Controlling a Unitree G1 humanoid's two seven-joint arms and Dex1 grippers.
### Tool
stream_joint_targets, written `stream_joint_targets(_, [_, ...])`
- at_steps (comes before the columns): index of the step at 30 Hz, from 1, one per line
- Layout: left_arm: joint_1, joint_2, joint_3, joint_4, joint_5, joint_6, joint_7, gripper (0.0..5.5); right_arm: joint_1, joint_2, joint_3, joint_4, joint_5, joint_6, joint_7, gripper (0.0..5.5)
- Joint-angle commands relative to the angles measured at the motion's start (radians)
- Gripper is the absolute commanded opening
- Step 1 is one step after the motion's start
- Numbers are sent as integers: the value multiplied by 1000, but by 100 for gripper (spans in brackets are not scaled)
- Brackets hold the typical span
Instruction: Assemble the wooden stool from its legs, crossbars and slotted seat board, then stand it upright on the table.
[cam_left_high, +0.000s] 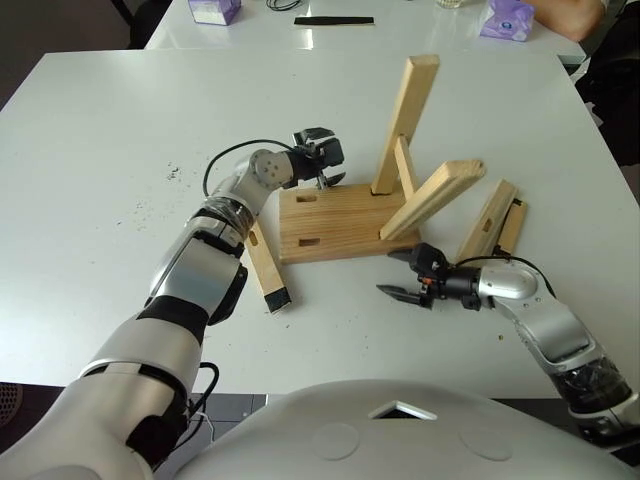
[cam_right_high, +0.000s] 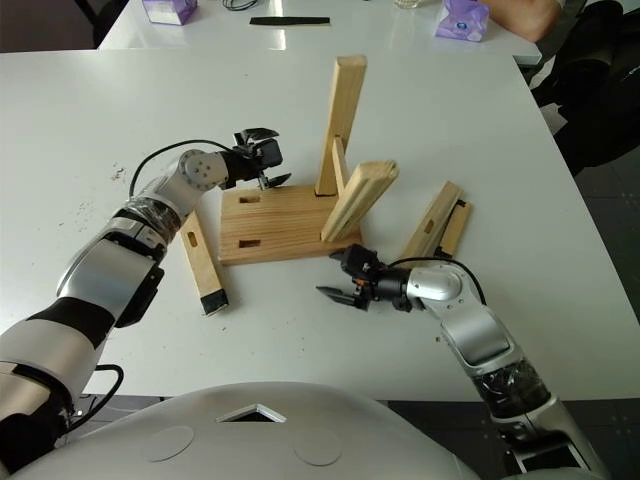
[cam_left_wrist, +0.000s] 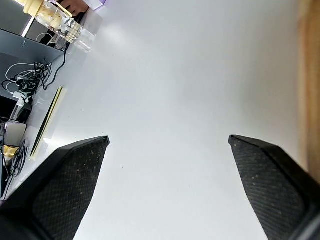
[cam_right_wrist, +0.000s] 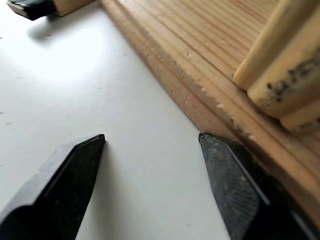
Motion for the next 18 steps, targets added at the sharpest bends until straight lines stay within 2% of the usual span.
stream_joint_targets(1, [113, -10, -30, -10, 22, 24, -119, 446, -93, 53, -37, 97, -74, 34, -129, 349])
stream_joint_targets(8, [234, 77, -14, -243, -45, 56, -206, 446, -121, 81, -25, 139, -115, 33, -160, 349])
stream_joint_targets(18, [586, 237, 51, -853, -182, 367, -243, 446, -111, 79, -34, 139, -152, 15, -171, 349])
